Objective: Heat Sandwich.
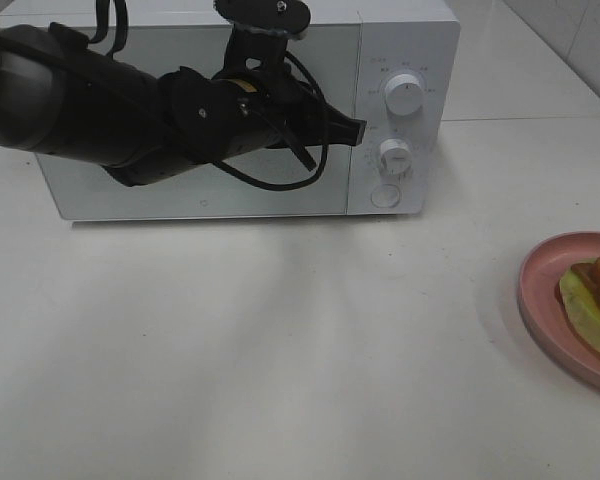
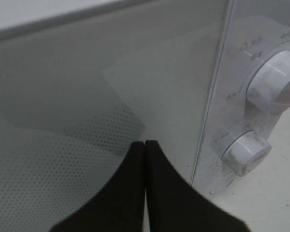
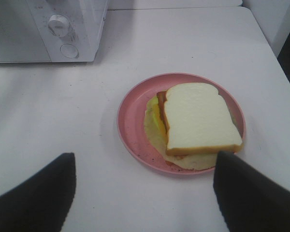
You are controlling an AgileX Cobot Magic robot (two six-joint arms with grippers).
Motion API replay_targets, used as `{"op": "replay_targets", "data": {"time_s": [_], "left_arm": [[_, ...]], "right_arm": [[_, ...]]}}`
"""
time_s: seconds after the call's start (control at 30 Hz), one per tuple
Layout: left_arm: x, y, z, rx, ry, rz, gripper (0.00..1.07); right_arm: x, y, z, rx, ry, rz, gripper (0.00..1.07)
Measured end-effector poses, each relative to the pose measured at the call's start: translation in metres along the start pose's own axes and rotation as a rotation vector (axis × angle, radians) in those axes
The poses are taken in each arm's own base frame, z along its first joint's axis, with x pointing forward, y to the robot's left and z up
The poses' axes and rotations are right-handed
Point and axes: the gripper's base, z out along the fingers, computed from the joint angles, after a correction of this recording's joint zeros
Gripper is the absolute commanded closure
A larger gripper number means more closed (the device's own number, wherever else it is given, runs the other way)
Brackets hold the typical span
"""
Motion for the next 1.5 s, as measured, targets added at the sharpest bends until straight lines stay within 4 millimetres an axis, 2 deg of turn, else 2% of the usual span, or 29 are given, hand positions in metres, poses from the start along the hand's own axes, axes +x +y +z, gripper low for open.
{"op": "replay_targets", "data": {"time_s": [0.27, 0.43, 0.63, 0.77, 0.87, 0.9, 0.93, 1.0, 1.03, 1.07, 1.1, 1.13, 1.23, 1.5], "left_arm": [[0.0, 0.0, 0.0, 0.0, 0.002, -0.002, 1.07], [-0.001, 0.003, -0.008, -0.015, -0.006, -0.008, 1.07], [-0.004, 0.011, -0.032, -0.066, -0.052, -0.028, 1.07], [-0.001, 0.006, -0.047, -0.042, -0.032, -0.021, 1.07], [0.006, -0.002, -0.065, 0.02, 0.044, -0.024, 1.06], [0.011, -0.003, -0.073, 0.049, 0.098, -0.041, 0.92], [0.011, -0.003, -0.073, 0.049, 0.098, -0.041, 0.92], [0.017, -0.003, -0.081, 0.072, 0.15, -0.061, 0.69], [0.02, -0.003, -0.084, 0.085, 0.175, -0.067, 0.51], [0.02, -0.003, -0.084, 0.085, 0.175, -0.067, 0.51], [0.025, -0.003, -0.093, 0.107, 0.219, -0.075, 0.19], [0.027, -0.003, -0.096, 0.116, 0.235, -0.078, 0.05], [0.03, -0.004, -0.111, 0.164, 0.286, -0.079, 0.09], [0.027, -0.003, -0.138, 0.307, 0.409, 0.003, 0.09]], "right_arm": [[0.0, 0.0, 0.0, 0.0, 0.0, 0.0, 0.32], [0.0, 0.0, 0.0, 0.0, 0.0, 0.0, 0.32], [0.0, 0.0, 0.0, 0.0, 0.0, 0.0, 0.32], [0.0, 0.0, 0.0, 0.0, 0.0, 0.0, 0.32], [0.0, 0.0, 0.0, 0.0, 0.0, 0.0, 0.32], [0.0, 0.0, 0.0, 0.0, 0.0, 0.0, 0.32], [0.0, 0.0, 0.0, 0.0, 0.0, 0.0, 0.32], [0.0, 0.0, 0.0, 0.0, 0.0, 0.0, 0.32], [0.0, 0.0, 0.0, 0.0, 0.0, 0.0, 0.32], [0.0, 0.0, 0.0, 0.0, 0.0, 0.0, 0.32], [0.0, 0.0, 0.0, 0.0, 0.0, 0.0, 0.32], [0.0, 0.0, 0.0, 0.0, 0.0, 0.0, 0.32], [0.0, 0.0, 0.0, 0.0, 0.0, 0.0, 0.32], [0.0, 0.0, 0.0, 0.0, 0.0, 0.0, 0.32]]}}
